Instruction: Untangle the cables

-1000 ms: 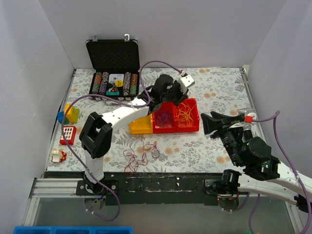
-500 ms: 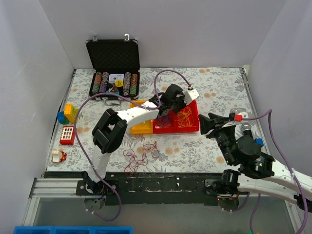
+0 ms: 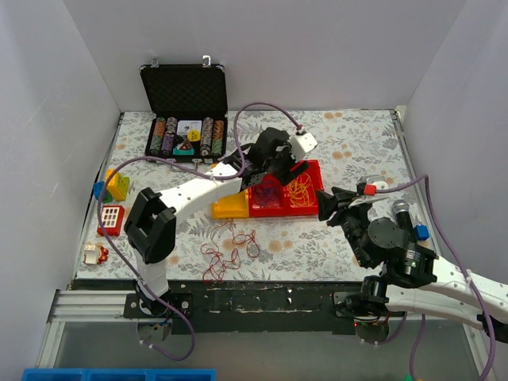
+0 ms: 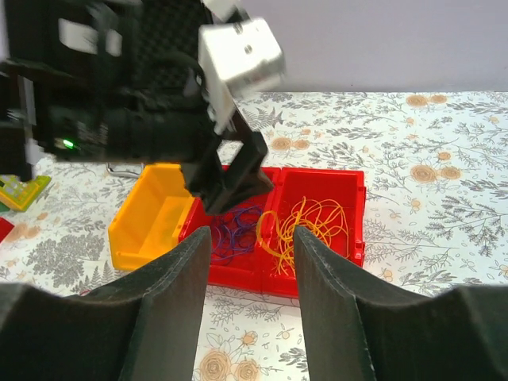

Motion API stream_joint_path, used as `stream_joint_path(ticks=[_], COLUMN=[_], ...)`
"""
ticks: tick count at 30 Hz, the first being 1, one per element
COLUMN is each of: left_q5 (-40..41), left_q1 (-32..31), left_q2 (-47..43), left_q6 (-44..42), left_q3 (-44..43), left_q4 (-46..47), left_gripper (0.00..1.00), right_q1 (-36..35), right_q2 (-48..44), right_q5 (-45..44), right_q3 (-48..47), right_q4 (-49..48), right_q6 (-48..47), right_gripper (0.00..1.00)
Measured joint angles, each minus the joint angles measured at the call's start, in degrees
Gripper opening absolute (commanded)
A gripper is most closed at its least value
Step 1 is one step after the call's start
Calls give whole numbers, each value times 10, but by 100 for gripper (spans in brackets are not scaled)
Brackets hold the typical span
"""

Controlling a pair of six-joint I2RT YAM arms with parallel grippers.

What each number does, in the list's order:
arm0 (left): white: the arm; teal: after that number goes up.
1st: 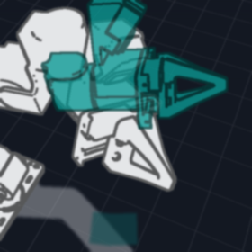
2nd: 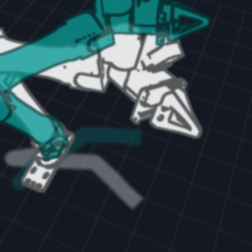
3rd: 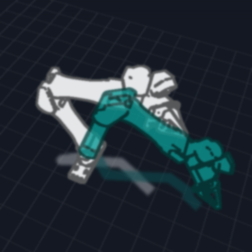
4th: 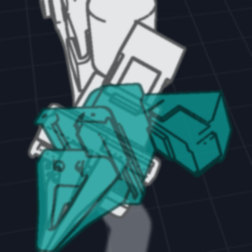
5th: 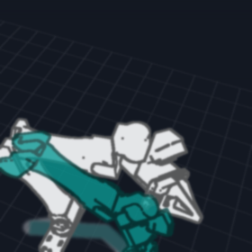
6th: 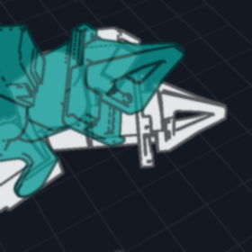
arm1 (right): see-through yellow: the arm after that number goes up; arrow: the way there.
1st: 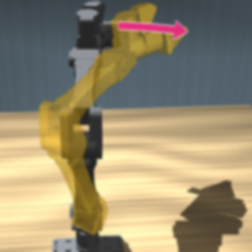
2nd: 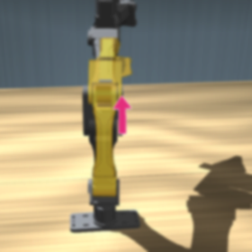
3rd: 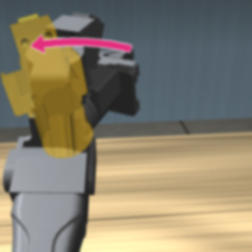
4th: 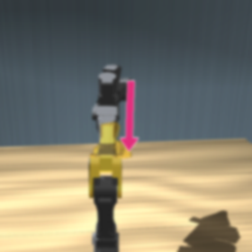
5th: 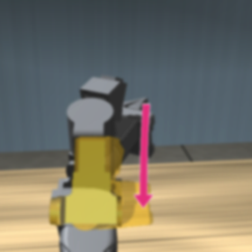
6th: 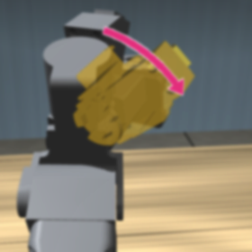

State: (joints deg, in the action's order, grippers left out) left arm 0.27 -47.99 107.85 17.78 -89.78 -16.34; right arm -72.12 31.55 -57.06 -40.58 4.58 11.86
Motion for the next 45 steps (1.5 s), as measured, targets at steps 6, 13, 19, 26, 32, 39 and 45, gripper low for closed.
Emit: stream_joint_path(ticks=[6, 13, 19, 26, 32, 39, 45], left_q5=[6, -19, -112, -194, -197, -134, -100], left_q1=[0, 26, 113, 125, 124, 125, 127], left_q2=[-63, -90, -241, -419, -436, -439, -442], left_q6=[1, 13, -19, -75, -78, -41, -21], left_q3=[-7, -14, 43, 182, 334, 398, 433], left_q4=[-26, -94, -210, -327, -355, -305, -238], left_gripper=[70, 82, 89, 89, 88, 85, 83], right_q1=[0, 4, 32, 40, 40, 40, 40], right_q2=[21, 68, 152, 269, 322, 337, 349], right_q5=[2, 58, 214, 375, 424, 436, 440], right_q3=[0, 2, 10, 26, 46, 48, 49], right_q4=[0, 2, -9, -49, -83, -109, -123], right_q6=[3, 23, 35, 63, 92, 104, 105], right_gripper=[53, 62, 69, 71, 71, 71, 71])
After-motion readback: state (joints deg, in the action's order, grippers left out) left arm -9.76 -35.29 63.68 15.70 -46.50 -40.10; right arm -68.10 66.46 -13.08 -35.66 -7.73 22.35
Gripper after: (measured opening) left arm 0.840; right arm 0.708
